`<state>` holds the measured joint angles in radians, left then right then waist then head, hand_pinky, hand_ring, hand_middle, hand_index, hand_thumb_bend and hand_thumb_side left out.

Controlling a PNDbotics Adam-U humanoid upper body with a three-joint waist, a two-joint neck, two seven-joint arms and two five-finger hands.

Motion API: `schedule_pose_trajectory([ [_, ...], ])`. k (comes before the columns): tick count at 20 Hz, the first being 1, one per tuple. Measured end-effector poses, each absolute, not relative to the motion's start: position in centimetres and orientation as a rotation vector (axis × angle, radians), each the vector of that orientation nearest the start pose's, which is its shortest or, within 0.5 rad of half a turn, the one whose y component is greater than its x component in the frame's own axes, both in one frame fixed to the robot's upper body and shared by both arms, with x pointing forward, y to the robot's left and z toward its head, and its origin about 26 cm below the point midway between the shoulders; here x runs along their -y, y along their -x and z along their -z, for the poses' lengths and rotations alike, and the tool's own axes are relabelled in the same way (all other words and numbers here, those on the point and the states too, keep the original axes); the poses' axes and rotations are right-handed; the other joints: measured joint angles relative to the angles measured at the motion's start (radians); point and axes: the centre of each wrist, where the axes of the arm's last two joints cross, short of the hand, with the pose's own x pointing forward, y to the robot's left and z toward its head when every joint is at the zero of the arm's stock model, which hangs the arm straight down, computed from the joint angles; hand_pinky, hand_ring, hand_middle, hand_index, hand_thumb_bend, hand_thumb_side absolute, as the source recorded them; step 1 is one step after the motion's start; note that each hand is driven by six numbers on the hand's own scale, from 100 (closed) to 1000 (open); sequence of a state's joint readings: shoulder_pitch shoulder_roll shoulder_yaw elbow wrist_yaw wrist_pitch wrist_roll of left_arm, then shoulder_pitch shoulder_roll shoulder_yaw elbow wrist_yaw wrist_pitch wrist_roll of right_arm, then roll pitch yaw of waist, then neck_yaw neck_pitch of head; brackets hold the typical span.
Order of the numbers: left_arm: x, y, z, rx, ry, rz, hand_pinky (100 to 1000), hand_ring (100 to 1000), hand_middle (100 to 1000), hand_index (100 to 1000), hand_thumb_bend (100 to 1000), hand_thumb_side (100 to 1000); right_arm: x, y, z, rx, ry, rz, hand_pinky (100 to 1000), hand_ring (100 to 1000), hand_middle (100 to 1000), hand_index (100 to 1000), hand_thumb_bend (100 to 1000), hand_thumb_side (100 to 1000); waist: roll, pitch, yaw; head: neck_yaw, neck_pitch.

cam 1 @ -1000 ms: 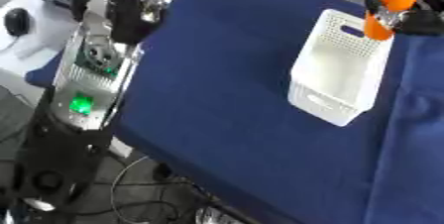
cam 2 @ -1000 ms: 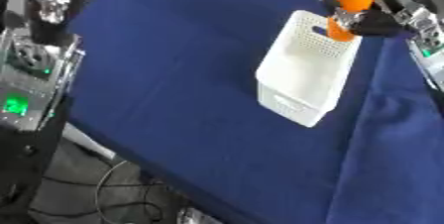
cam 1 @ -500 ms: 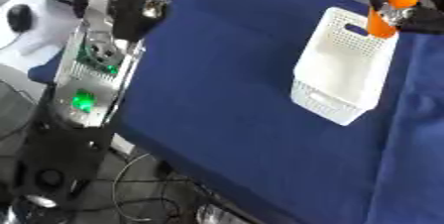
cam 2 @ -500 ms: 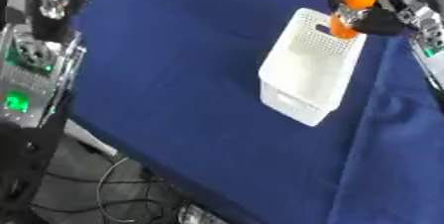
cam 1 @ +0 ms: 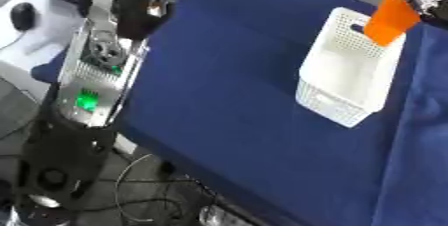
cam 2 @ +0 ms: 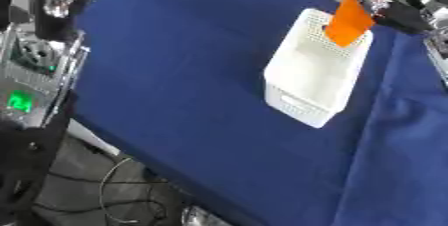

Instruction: Pick up objects on the table and place them in the box.

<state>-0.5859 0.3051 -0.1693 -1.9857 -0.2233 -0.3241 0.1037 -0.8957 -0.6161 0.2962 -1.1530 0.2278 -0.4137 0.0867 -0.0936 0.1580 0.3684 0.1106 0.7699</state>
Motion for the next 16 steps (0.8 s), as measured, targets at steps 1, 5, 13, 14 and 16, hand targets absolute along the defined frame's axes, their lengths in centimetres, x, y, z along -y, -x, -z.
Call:
schedule_pose_trajectory([
  [1, -18.54, -31.10, -26.38, -3.275, 0.157, -0.694, 1000, 886, 970, 894, 178, 826, 28.93, -45.03, -23.48, 2.172, 0.520, -1.178, 100, 515, 704, 787, 290, 833, 0.000, 0.000, 0.000, 0.000, 0.000],
  [5, -18.49, -31.10, -26.36, -3.277, 0.154, -0.691, 1000, 886, 970, 894, 178, 826, 29.02, -44.97, -23.61, 2.185, 0.521, -1.174, 114, 531, 721, 810, 297, 846, 0.000, 0.000, 0.001, 0.000, 0.000],
  [13, -18.50, -31.10, -26.36, -3.277, 0.154, -0.691, 1000, 886, 970, 893, 177, 827, 29.12, -44.87, -23.59, 2.193, 0.525, -1.169, 125, 533, 724, 814, 291, 851, 0.000, 0.000, -0.003, 0.000, 0.000],
  [14, -18.50, -31.10, -26.36, -3.277, 0.154, -0.691, 1000, 886, 970, 893, 177, 828, 29.15, -44.82, -23.54, 2.193, 0.526, -1.168, 127, 533, 723, 812, 285, 852, 0.000, 0.000, -0.004, 0.000, 0.000],
  [16, -18.52, -31.10, -26.34, -3.278, 0.155, -0.691, 1000, 886, 970, 892, 176, 828, 29.34, -44.71, -23.70, 2.194, 0.533, -1.170, 128, 532, 721, 809, 263, 875, 0.000, 0.000, -0.010, -0.001, 0.000],
])
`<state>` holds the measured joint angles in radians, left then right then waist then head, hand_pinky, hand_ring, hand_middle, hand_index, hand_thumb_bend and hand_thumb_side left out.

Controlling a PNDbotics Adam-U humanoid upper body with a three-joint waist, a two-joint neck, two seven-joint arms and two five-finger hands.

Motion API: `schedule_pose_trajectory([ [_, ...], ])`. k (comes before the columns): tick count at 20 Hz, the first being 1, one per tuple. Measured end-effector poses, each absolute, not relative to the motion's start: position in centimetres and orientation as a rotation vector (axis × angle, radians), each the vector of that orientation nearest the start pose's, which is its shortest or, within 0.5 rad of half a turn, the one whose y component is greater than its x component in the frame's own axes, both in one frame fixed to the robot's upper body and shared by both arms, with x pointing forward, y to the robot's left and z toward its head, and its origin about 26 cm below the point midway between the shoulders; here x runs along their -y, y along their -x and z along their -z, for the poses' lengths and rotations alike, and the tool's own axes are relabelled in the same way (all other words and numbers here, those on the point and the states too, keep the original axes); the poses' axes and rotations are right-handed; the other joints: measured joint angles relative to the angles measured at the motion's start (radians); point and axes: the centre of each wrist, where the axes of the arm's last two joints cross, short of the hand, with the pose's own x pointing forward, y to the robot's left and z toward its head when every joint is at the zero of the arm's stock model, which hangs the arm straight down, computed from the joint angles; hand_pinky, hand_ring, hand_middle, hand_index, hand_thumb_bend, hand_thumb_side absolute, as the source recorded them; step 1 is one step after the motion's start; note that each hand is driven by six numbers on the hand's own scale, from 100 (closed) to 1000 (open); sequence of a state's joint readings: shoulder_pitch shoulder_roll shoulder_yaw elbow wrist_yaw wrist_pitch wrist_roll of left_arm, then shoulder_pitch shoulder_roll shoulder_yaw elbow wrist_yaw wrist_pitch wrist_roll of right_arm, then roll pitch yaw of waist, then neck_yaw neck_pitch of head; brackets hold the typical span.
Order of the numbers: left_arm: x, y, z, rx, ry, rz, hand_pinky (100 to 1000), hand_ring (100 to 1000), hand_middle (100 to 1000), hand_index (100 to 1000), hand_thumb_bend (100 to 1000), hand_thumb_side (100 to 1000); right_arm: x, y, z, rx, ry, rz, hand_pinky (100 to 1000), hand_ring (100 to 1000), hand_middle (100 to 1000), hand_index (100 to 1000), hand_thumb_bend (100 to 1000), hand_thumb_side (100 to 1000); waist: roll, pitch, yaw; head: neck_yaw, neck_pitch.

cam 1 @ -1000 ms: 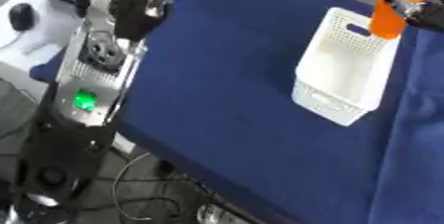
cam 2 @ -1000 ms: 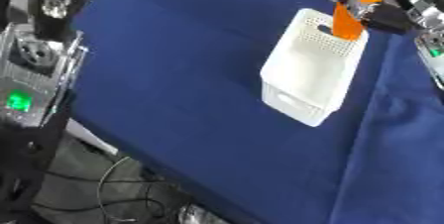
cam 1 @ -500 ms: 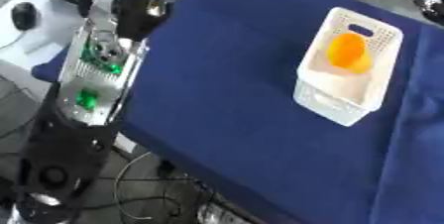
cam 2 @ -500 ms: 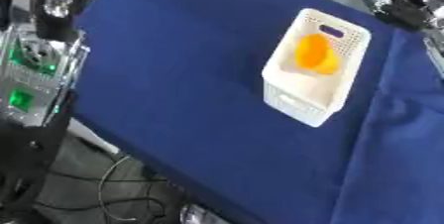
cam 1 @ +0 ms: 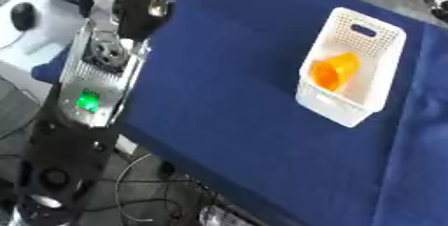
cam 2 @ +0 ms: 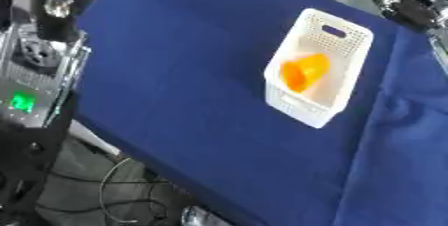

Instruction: Pick up objects on the table and place them in the box.

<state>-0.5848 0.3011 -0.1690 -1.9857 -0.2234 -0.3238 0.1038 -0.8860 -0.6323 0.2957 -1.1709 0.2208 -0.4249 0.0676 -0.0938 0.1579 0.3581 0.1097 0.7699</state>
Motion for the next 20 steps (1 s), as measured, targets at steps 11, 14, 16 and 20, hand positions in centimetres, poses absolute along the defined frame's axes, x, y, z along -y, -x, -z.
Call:
schedule_pose_trajectory([
  [11, -19.8, -31.1, -25.1, -3.301, 0.242, -0.756, 1000, 886, 969, 886, 165, 832, 31.1, -40.9, -23.9, 2.217, 0.474, -1.117, 146, 524, 695, 782, 172, 863, 0.007, -0.019, -0.063, -0.133, -0.013],
  [14, -20.1, -31.1, -24.7, -3.309, 0.267, -0.775, 1000, 885, 969, 885, 162, 833, 30.9, -38.8, -23.8, 2.250, 0.428, -1.043, 143, 516, 675, 774, 142, 877, 0.014, -0.020, -0.079, -0.164, -0.024],
  [16, -20.4, -31.0, -24.4, -3.315, 0.287, -0.785, 1000, 885, 969, 884, 160, 833, 30.6, -37.1, -23.8, 2.277, 0.400, -0.980, 139, 509, 662, 765, 131, 877, 0.016, -0.025, -0.092, -0.177, -0.031],
  [20, -21.1, -31.0, -23.8, -3.326, 0.333, -0.812, 1000, 885, 969, 883, 157, 834, 30.4, -33.8, -23.7, 2.325, 0.375, -0.822, 129, 491, 633, 762, 102, 869, 0.024, -0.033, -0.119, -0.191, -0.037],
])
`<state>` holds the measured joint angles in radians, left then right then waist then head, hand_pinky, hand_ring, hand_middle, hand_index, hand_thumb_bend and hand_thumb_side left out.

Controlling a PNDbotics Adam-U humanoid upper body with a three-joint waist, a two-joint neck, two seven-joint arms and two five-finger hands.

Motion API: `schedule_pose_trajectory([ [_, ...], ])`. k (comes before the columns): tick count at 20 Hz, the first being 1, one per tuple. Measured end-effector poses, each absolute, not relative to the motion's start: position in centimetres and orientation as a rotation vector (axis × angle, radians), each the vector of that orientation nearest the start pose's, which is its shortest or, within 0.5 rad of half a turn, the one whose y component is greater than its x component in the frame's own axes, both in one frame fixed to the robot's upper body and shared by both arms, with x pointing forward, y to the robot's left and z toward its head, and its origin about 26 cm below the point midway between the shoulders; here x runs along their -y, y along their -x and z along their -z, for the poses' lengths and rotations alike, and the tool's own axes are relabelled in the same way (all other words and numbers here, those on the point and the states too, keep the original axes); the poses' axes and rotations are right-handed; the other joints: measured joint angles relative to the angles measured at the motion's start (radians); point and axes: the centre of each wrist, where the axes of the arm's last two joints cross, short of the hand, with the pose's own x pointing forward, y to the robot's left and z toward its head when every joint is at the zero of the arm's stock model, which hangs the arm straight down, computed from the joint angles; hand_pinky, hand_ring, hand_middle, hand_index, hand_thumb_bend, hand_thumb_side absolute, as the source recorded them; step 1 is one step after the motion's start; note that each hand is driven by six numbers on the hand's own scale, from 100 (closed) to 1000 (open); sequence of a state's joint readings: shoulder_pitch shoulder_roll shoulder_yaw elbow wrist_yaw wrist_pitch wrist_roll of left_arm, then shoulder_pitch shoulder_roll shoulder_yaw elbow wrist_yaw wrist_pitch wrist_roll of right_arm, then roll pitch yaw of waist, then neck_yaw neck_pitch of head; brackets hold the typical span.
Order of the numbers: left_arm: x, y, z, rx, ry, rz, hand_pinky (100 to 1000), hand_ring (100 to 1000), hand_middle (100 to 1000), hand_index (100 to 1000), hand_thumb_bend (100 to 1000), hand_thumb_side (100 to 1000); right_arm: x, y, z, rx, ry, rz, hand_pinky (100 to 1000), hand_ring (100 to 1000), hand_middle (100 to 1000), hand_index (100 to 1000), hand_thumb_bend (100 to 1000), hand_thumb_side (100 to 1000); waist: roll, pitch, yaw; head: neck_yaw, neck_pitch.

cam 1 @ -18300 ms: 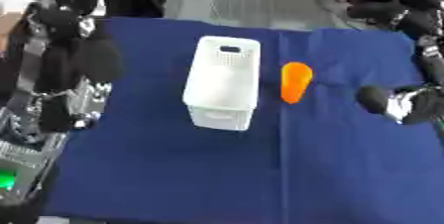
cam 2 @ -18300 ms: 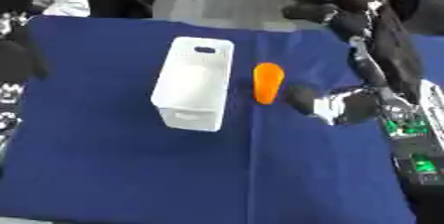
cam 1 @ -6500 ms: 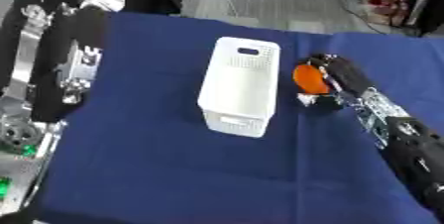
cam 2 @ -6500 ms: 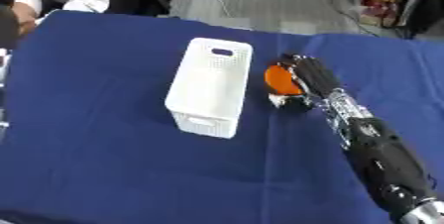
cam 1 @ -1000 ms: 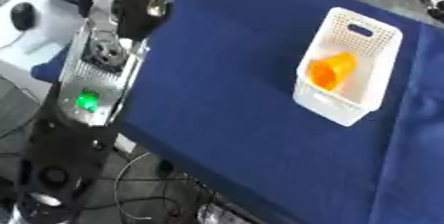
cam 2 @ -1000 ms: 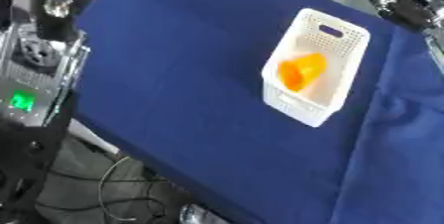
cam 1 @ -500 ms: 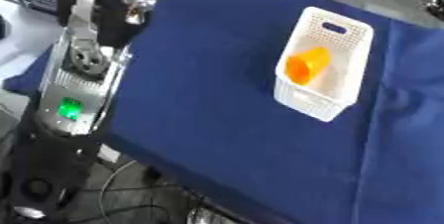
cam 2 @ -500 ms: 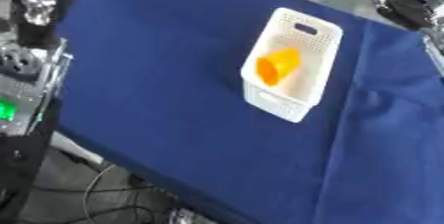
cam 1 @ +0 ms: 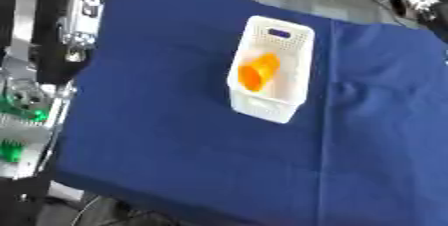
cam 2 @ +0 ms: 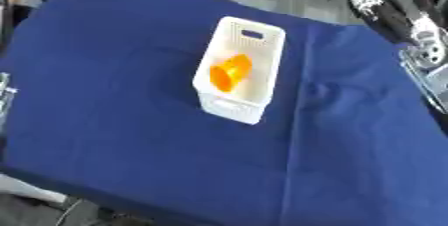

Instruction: Pick up objects on the table and place them in the box.

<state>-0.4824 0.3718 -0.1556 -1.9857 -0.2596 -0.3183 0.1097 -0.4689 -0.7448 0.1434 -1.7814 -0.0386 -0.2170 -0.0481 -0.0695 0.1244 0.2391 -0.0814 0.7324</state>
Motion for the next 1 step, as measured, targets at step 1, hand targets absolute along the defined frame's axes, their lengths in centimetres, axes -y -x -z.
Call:
schedule_pose_trajectory([
  [1, -21.22, -30.98, -23.73, -3.331, 0.340, -0.812, 1000, 885, 969, 882, 156, 835, 30.28, -33.10, -23.49, 2.332, 0.373, -0.777, 127, 487, 626, 761, 100, 869, 0.004, -0.002, -0.005, -0.002, -0.002],
])
